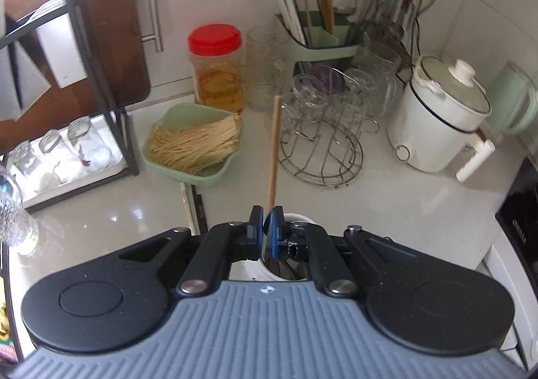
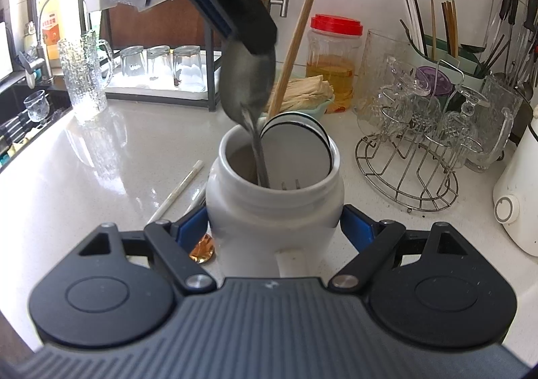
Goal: Organize utensils
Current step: 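Lower the metal spoon into the jar and open the left gripper, then move the left gripper down to the copper spoon on the counter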
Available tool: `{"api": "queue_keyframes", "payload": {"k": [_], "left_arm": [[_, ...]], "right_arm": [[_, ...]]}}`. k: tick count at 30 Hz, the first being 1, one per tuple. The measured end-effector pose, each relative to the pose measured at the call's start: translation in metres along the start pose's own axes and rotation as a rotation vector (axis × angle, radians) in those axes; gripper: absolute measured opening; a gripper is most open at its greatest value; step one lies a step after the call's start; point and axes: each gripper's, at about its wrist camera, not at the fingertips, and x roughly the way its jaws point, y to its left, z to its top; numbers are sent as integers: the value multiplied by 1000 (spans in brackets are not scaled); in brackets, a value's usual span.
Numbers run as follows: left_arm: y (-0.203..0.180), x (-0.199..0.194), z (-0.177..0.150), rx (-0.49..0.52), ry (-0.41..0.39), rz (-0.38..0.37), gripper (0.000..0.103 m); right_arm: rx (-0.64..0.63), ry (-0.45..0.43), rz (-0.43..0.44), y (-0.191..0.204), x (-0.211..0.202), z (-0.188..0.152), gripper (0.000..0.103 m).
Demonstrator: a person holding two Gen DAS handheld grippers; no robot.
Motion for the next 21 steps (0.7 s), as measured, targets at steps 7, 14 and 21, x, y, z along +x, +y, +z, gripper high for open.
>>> {"api": "queue_keyframes", "payload": {"k": [7, 14, 21], "left_arm": [[31, -22, -14, -113, -63, 4, 28], [64, -18, -44, -222, -19, -1, 28], [75, 0, -70, -261, 38, -18, 28]], "right_arm": [[-15, 7, 2, -1, 0, 1, 88], [-24, 27, 6, -3, 0, 2, 88], [-25, 47, 4, -7, -4, 1, 88]]}}
